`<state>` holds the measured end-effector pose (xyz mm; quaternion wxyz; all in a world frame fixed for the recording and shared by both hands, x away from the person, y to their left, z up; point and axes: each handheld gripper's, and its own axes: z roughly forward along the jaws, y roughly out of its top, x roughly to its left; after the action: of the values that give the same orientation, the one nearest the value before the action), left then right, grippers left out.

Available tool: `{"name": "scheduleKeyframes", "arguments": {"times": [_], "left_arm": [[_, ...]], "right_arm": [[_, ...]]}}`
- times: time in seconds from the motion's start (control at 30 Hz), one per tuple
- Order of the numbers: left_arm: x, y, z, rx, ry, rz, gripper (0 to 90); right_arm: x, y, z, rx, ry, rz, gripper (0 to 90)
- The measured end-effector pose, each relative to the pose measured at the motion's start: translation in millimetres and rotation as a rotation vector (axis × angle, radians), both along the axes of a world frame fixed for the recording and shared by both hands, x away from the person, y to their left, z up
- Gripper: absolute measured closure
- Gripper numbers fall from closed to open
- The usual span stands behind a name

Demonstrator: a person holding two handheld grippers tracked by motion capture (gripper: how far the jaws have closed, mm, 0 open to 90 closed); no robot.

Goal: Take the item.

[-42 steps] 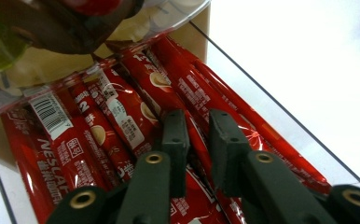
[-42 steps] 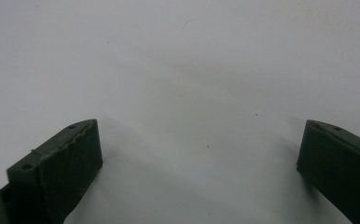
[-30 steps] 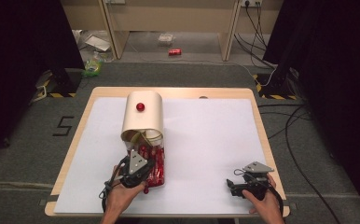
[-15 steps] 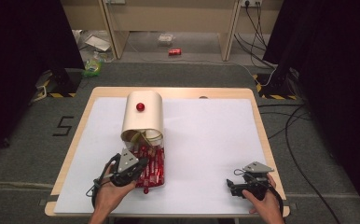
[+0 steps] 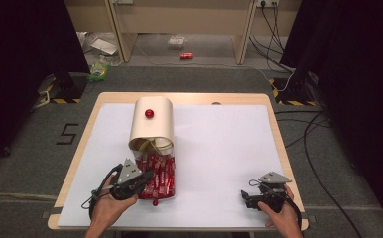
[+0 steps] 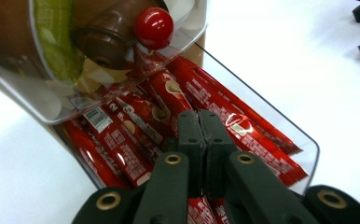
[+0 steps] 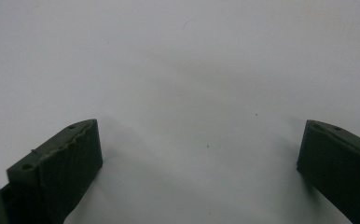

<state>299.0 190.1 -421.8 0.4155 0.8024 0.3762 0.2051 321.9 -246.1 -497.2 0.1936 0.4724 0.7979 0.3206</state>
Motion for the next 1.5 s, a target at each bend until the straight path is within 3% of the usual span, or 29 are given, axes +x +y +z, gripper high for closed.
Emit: {"name": "scheduleKeyframes", "arguments": {"times": [0.07,0.83,1.5], "left_arm": [[-3.3,3.9,1.0,-0.018,0.003,-0.004,88.0],[-36.1,25.3,9.5,-0.055,-0.011,-0.017,88.1],[-53.0,43.5,16.3,-0.074,-0.015,-0.012,88.2]], "right_arm": [[0.0,0.0,0.0,0.0,0.0,0.0,0.3],[0.0,-0.1,0.0,-0.001,0.0,0.001,0.4],[0.0,-0.1,0.0,-0.002,-0.001,0.002,0.4]]}}
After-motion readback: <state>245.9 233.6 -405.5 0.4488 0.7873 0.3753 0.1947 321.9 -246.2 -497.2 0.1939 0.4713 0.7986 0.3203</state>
